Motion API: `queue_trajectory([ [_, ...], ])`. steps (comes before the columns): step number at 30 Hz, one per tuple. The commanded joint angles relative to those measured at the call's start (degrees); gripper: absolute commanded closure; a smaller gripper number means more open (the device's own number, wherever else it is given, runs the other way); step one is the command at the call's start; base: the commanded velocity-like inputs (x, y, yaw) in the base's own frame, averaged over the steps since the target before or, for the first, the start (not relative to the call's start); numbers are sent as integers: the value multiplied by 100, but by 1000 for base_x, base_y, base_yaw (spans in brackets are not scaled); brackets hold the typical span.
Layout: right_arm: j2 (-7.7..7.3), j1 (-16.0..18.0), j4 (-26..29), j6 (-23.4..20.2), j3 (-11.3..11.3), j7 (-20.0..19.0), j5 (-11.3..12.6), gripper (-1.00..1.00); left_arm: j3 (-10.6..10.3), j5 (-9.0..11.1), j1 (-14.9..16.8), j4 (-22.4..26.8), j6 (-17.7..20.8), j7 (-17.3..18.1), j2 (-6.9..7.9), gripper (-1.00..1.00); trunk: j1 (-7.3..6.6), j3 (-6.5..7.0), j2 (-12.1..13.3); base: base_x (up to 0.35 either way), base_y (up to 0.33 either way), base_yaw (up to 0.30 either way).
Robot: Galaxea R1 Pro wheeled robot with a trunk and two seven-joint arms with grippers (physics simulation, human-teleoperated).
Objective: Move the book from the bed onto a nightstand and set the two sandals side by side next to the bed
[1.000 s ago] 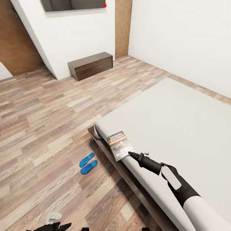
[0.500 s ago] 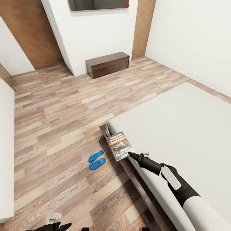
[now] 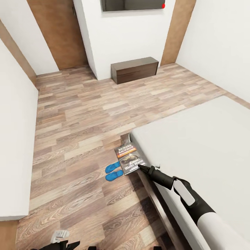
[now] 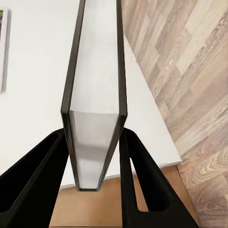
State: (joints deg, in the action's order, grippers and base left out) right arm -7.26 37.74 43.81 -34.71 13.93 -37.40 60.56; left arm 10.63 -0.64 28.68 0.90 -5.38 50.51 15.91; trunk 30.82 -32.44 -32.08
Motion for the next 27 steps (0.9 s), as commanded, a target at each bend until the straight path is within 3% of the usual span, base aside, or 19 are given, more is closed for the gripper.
queue_trajectory([
  [1,-6,3,5,-36,13,5,70,100,1,-8,6,-11,-42,10,1,-100,2,-6,-6,0,0,296],
  [27,-4,4,4,-31,20,5,70,100,1,-13,-2,-11,-42,9,-16,-100,2,-6,-6,0,0,296],
])
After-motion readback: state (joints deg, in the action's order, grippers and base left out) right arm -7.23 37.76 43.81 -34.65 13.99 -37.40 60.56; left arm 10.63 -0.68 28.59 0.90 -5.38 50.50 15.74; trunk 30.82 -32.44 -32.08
